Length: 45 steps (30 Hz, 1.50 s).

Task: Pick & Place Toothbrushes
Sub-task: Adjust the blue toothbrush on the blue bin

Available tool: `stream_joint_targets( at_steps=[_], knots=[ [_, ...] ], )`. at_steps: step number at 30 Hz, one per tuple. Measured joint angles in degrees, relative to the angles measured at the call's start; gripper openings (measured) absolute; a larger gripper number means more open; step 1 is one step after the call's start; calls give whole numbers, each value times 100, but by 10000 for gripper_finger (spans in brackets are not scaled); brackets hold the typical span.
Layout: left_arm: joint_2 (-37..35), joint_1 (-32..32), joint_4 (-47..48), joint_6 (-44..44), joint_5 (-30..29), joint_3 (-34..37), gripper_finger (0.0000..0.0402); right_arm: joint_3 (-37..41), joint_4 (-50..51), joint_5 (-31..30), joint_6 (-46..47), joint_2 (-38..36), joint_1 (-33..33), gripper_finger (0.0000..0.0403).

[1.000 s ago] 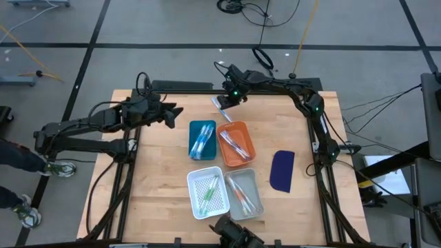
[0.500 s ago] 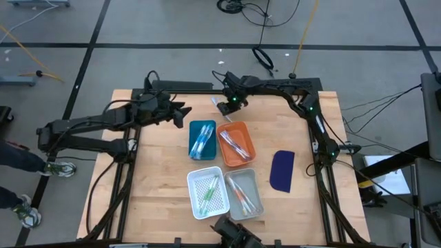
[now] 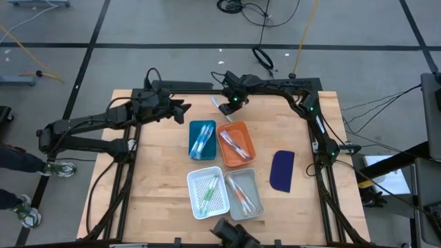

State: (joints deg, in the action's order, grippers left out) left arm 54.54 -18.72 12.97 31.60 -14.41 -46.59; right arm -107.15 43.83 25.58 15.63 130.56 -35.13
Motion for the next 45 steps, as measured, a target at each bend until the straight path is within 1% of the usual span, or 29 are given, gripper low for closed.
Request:
stream_joint_targets(
  at_steps=[4, 5, 8, 9, 11, 14, 16, 22, 24, 27, 31, 33, 37, 42, 45],
  knots=[
    [0, -40, 0, 1, 0, 0, 223, -67, -48, 51, -77, -9, 52, 116],
    [0, -40, 0, 3, 1, 0, 223, -129, -52, 217, -158, -13, 54, 116],
    [0, -40, 0, 5, 40, 0, 223, -255, -386, 1092, -258, -43, 51, 116],
    [0, -40, -1, 5, 103, 0, 223, -264, -488, 1200, -163, -55, 50, 116],
    [0, -38, 0, 11, 161, 0, 223, -264, -615, 1201, -24, -52, 40, 116],
    [0, -40, -1, 21, 241, 0, 223, -254, -629, 1364, 18, -14, -38, 116],
    [0, -40, 0, 21, 243, 0, 223, -260, -646, 1492, 25, 44, -89, 116],
    [0, -40, -2, 21, 245, 0, 223, -249, -606, 1533, 316, 68, -284, 116],
    [0, -37, -2, 20, 244, 0, 223, -249, -601, 1670, 378, 66, -324, 116],
    [0, -40, -5, 21, 240, 0, 223, -249, -652, 1949, 815, 68, -352, 116],
    [0, -44, -153, 19, 240, 0, 223, -249, -805, 2134, 1251, 69, -315, 116],
    [0, -45, -265, -10, 237, 0, 223, -249, -1080, 2284, 1569, 74, -290, 116],
    [0, -92, -476, -146, 218, 0, 223, -249, -1639, 2304, 1887, 74, -261, 116],
    [14, -213, -452, 93, 263, 0, 223, -249, -1733, 2245, 1709, 74, -267, 116],
    [146, -317, -442, 276, 377, 0, 223, -249, -1732, 2067, 1459, 74, -265, 116]
  ],
)
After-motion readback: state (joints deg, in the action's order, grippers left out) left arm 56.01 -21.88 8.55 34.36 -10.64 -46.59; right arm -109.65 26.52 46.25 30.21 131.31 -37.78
